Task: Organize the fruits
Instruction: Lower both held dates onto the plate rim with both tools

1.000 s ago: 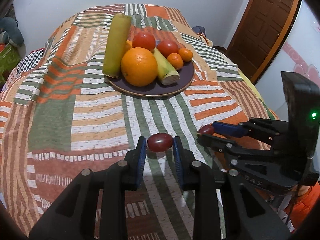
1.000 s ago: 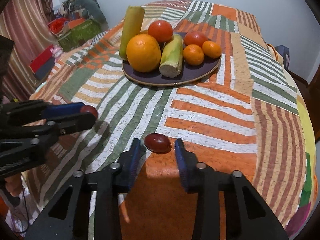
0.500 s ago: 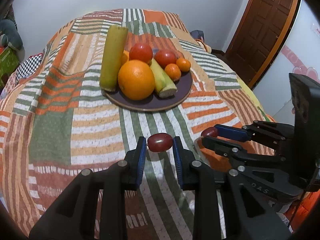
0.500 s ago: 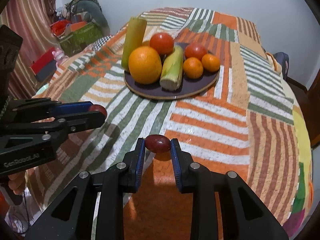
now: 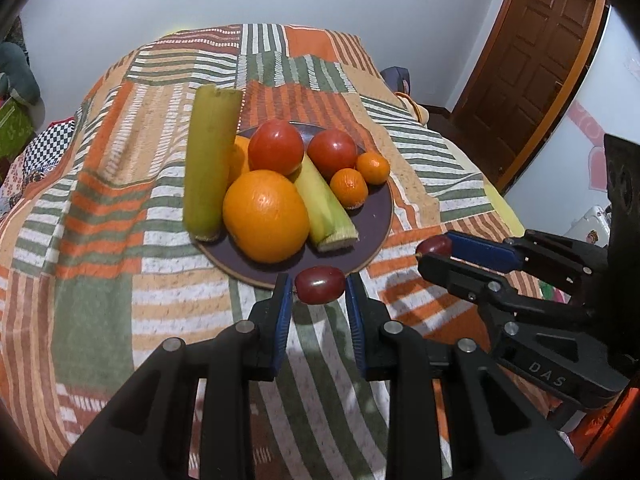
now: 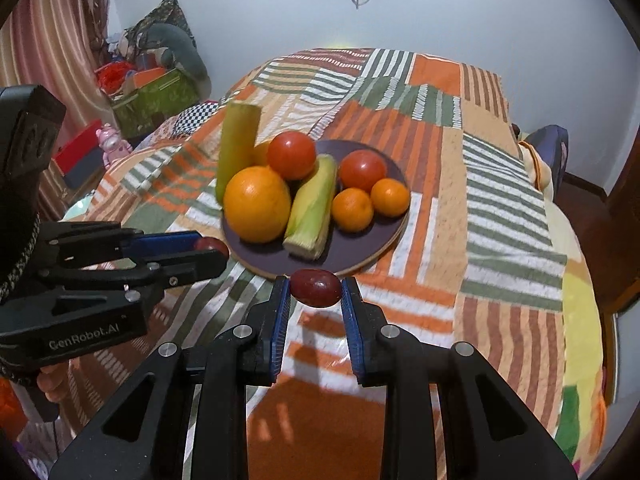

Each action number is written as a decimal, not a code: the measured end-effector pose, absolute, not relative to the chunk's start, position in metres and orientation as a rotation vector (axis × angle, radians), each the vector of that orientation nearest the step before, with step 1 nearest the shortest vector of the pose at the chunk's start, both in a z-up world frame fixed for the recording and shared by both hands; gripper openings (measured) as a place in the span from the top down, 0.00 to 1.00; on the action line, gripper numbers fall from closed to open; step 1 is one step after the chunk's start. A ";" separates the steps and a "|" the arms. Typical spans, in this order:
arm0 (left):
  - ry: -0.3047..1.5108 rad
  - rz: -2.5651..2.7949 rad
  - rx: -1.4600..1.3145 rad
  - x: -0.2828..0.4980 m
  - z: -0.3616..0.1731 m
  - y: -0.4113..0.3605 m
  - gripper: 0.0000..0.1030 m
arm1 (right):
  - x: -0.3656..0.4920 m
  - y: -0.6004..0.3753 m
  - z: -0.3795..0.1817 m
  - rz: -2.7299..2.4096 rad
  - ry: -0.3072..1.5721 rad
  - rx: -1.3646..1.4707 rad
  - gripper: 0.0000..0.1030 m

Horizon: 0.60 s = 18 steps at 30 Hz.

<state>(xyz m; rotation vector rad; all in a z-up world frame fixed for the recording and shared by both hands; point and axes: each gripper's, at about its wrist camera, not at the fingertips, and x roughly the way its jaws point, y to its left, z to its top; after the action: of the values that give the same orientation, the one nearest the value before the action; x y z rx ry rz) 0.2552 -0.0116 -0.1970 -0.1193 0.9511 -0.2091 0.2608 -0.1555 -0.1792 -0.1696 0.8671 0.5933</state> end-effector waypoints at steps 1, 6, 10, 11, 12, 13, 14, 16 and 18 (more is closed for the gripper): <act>0.955 -0.210 -0.117 0.258 -0.198 -0.013 0.74 | 0.265 -0.155 -0.180 0.590 0.868 -0.171 0.77; 0.968 -0.210 -0.102 0.268 -0.207 -0.016 0.74 | 0.283 -0.153 -0.183 0.584 0.877 -0.174 0.77; 0.991 -0.209 -0.096 0.276 -0.216 -0.018 0.74 | 0.296 -0.150 -0.190 0.579 0.896 -0.178 0.77; 0.997 -0.207 -0.097 0.278 -0.218 -0.018 0.74 | 0.299 -0.149 -0.193 0.580 0.906 -0.175 0.77; 1.003 -0.205 -0.099 0.280 -0.220 -0.018 0.74 | 0.302 -0.148 -0.197 0.580 0.916 -0.175 0.77; 1.009 -0.205 -0.100 0.282 -0.221 -0.019 0.74 | 0.305 -0.147 -0.199 0.578 0.924 -0.176 0.77; 1.012 -0.206 -0.099 0.283 -0.222 -0.019 0.74 | 0.308 -0.145 -0.204 0.575 0.937 -0.175 0.77; 1.016 -0.212 -0.099 0.284 -0.224 -0.020 0.74 | 0.313 -0.144 -0.209 0.574 0.957 -0.172 0.77; 1.021 -0.209 -0.095 0.286 -0.226 -0.021 0.74 | 0.315 -0.142 -0.211 0.570 0.955 -0.176 0.77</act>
<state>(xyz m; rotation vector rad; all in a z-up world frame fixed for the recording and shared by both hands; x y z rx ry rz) 0.2859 -0.0205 -0.2256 -0.0953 1.0212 -0.2088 0.3145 -0.1424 -0.2105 -0.1760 0.9552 0.5702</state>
